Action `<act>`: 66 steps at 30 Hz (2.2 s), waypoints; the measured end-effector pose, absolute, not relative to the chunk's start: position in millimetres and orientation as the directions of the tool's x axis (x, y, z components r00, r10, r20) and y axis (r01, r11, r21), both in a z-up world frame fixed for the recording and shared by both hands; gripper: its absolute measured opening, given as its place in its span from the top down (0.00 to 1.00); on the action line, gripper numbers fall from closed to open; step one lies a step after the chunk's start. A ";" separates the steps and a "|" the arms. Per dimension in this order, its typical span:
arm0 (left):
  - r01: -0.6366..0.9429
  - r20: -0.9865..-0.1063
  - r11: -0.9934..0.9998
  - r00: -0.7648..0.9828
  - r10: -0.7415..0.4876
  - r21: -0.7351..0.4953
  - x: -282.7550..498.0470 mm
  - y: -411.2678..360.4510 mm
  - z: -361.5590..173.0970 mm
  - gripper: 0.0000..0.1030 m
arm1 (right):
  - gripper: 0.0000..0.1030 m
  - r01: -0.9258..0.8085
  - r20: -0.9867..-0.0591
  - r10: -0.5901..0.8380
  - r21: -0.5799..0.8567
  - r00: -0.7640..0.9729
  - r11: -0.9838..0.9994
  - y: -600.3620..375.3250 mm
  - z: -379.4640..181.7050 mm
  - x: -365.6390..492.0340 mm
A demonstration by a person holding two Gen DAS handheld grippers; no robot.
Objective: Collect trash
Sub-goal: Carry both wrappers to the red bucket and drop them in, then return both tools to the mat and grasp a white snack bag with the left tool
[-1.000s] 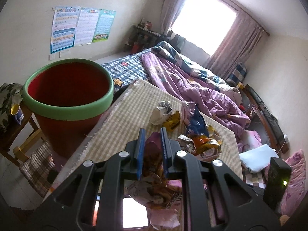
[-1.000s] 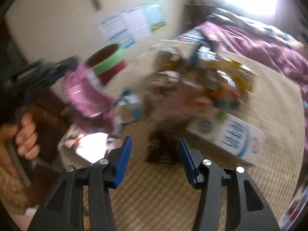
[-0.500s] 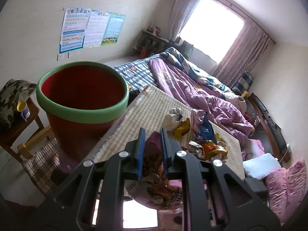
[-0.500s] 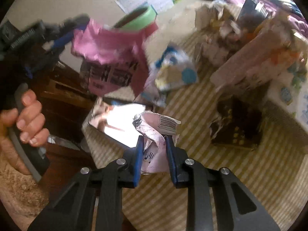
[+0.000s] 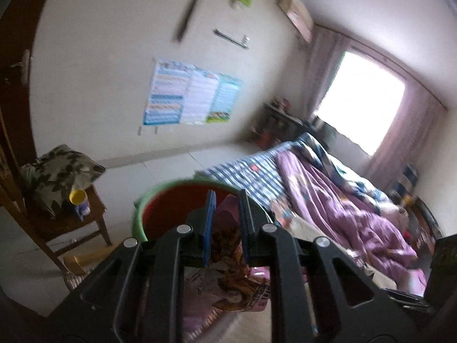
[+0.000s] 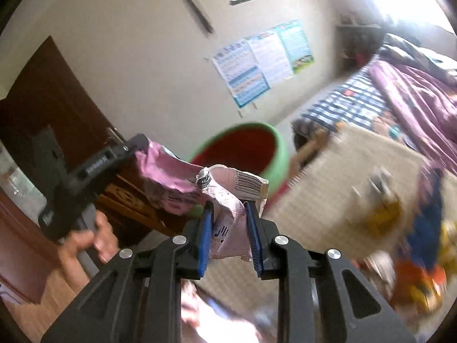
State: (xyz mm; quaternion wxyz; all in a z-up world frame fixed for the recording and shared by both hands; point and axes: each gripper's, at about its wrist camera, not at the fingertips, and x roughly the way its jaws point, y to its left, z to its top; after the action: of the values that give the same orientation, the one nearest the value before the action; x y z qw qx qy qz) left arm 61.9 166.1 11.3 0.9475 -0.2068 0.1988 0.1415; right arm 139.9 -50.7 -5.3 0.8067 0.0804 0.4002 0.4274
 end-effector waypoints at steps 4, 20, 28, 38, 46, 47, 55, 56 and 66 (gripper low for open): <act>-0.397 -0.424 0.866 0.870 0.250 -0.305 75.3 179.9 9.5 0.85 | 0.77 -0.671 -0.602 0.745 0.428 0.288 0.605 3.7 -6.7 160.4; -0.433 -0.529 0.882 0.800 0.282 -0.184 99.9 183.4 -33.0 0.53 | 0.75 -0.623 -0.689 0.660 0.383 0.300 0.682 45.7 -40.2 186.0; -0.424 -0.538 0.888 0.798 0.271 -0.181 88.6 172.0 -28.3 0.47 | 0.66 -0.598 -0.658 0.686 0.425 0.311 0.679 27.5 -37.6 186.5; -0.277 -0.533 0.940 0.835 0.135 -0.197 60.0 122.4 -9.1 0.46 | 0.54 -0.588 -0.533 0.710 0.416 0.461 0.694 -82.2 19.5 144.3; -0.099 -0.606 0.970 0.794 -0.058 -0.222 45.4 59.1 -30.4 0.42 | 0.46 -0.474 -0.534 0.628 0.413 0.565 0.778 -164.9 2.5 97.1; -0.084 -0.624 0.972 0.778 -0.074 -0.220 45.0 51.6 -37.9 0.42 | 0.46 -0.453 -0.545 0.615 0.415 0.570 0.789 -172.1 -4.8 91.9; -0.057 -0.734 0.957 0.655 -0.179 -0.284 45.6 16.2 -86.2 0.42 | 0.45 -0.243 -0.653 0.510 0.458 0.560 0.855 -221.6 -70.9 56.4; -0.050 -0.744 0.960 0.643 -0.181 -0.277 47.3 11.5 -90.4 0.42 | 0.45 -0.221 -0.661 0.503 0.465 0.556 0.857 -227.7 -75.5 54.5; -0.045 -0.770 0.965 0.613 -0.177 -0.257 61.8 -1.9 -98.7 0.42 | 0.46 -0.217 -0.655 0.486 0.450 0.578 0.866 -246.9 -70.8 47.3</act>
State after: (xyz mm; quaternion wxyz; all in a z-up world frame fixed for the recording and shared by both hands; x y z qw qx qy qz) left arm 61.8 -1.9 -98.7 0.8890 -0.1265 0.4385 -0.0369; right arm 47.3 -246.9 -70.8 0.8733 0.1627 0.4128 0.2011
